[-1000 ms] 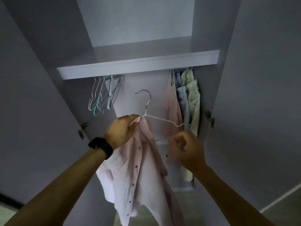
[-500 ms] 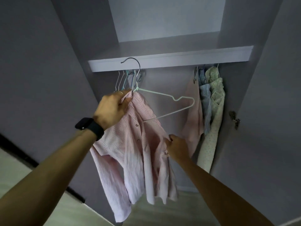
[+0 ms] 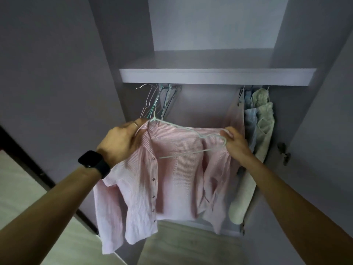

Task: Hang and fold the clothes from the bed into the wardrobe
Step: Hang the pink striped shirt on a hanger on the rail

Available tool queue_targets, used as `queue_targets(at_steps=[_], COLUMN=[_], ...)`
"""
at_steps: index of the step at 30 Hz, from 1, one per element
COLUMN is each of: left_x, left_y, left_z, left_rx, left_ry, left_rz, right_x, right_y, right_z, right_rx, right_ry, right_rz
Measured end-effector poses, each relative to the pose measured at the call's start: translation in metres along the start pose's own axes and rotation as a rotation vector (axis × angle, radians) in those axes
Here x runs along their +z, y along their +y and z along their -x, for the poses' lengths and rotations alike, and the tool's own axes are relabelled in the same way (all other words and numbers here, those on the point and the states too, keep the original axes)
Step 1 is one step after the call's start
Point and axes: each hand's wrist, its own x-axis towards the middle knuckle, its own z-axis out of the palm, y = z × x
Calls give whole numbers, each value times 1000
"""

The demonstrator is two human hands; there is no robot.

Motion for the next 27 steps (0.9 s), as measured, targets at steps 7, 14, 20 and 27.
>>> queue_targets(at_steps=[7,14,20,27], left_x=[12,64,87,57], left_y=[-3,60,65,28], left_z=[-14,-28,-24,-35], left_rx=[-90,-204,-239,-210], left_ry=[-65,-236,-293,31], left_rz=[-121,-123,-175,281], right_x=[-38,-17,-45,-56], right_y=[-34,-78,-113,-63], right_z=[-14,1,28,69], right_rx=[-87,-156,-397,-241], right_ry=[-17,-19,106,-528], right_rz=[61,20,-68,201])
